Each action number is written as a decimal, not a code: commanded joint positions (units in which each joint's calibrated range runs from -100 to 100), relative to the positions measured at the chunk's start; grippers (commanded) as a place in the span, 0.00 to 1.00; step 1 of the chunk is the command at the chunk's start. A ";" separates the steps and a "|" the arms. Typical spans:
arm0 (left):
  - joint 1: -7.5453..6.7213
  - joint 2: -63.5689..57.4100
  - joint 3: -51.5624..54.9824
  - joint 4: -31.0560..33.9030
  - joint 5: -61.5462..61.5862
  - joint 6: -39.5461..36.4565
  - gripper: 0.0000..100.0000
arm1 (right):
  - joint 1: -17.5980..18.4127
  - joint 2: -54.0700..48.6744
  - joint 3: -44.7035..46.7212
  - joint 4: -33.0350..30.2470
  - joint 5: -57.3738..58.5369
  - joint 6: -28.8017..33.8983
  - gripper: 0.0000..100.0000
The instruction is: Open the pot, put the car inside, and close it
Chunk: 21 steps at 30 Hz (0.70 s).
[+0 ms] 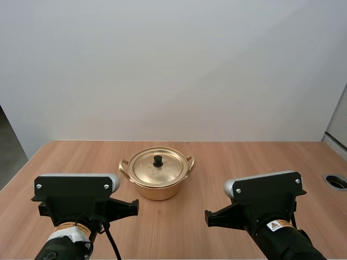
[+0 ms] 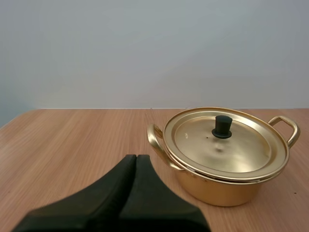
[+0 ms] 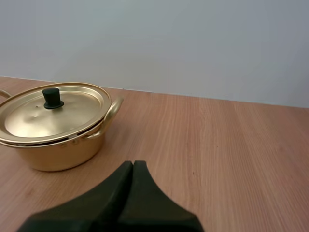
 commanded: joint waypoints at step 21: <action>0.05 0.00 0.00 0.05 0.01 -0.03 0.00 | 7.80 0.00 0.00 -3.31 -16.94 1.32 0.00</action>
